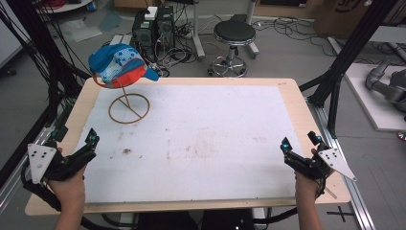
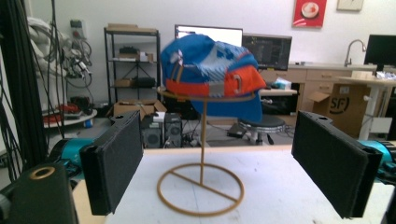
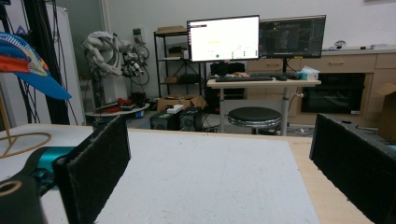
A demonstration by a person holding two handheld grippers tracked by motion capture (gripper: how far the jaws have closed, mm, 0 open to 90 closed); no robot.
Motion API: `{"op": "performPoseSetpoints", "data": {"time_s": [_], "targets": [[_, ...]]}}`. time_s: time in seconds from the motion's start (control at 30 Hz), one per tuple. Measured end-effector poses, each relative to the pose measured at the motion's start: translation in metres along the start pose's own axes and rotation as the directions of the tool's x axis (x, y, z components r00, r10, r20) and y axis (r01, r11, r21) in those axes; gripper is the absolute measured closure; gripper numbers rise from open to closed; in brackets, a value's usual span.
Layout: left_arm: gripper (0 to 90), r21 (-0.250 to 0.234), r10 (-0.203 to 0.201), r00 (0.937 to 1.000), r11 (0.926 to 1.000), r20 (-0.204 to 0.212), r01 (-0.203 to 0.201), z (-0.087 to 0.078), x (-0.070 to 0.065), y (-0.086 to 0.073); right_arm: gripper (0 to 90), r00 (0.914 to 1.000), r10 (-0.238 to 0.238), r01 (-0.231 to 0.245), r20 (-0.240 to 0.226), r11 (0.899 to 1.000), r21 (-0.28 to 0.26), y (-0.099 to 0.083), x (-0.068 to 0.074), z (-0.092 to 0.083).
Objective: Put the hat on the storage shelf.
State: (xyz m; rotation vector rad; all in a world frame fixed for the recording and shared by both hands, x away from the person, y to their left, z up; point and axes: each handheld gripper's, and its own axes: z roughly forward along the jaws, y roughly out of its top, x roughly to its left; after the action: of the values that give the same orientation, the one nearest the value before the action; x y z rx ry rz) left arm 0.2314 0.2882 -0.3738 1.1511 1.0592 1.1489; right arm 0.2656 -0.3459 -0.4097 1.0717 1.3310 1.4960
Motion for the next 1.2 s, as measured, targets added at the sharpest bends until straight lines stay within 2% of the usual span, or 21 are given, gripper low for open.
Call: {"op": "performPoseSetpoints", "data": {"time_s": [0.07,0.1,0.27,0.5,0.63,0.93,1.2], "targets": [[16.6,0.013,-0.010,0.9999,0.9999,0.006,0.010,-0.001,-0.003,-0.006,4.8,1.0000,-0.002,0.002,-0.001,1.000,0.000,0.000,0.000,0.000],[16.4,0.025,-0.003,1.0000,0.9997,0.003,0.003,-0.003,-0.005,-0.013,4.8,1.0000,0.001,-0.001,0.002,1.000,-0.001,0.000,0.000,0.000],[15.5,0.038,-0.011,0.9998,0.9992,-0.016,0.012,-0.005,-0.009,-0.022,4.8,1.0000,-0.001,0.001,0.003,1.000,-0.005,0.000,0.000,0.000],[14.9,0.040,0.014,0.9999,0.9991,-0.005,-0.014,-0.004,-0.012,-0.025,4.8,0.9999,-0.008,0.008,-0.009,1.000,0.000,-0.001,0.001,0.000],[13.7,0.040,0.005,0.9998,0.9992,0.022,-0.006,-0.002,-0.009,-0.027,4.8,1.0000,-0.007,0.007,-0.005,1.000,-0.001,0.000,0.001,-0.002],[13.2,0.038,0.016,0.9982,0.9991,0.059,-0.019,0.002,-0.009,-0.028,4.8,1.0000,0.002,-0.002,0.003,1.000,-0.001,0.000,-0.003,-0.008],[13.2,0.035,0.022,0.9955,0.9991,0.093,-0.025,0.002,-0.010,-0.028,4.8,0.9998,-0.012,0.012,-0.018,1.000,0.002,0.001,0.001,-0.009]]}}
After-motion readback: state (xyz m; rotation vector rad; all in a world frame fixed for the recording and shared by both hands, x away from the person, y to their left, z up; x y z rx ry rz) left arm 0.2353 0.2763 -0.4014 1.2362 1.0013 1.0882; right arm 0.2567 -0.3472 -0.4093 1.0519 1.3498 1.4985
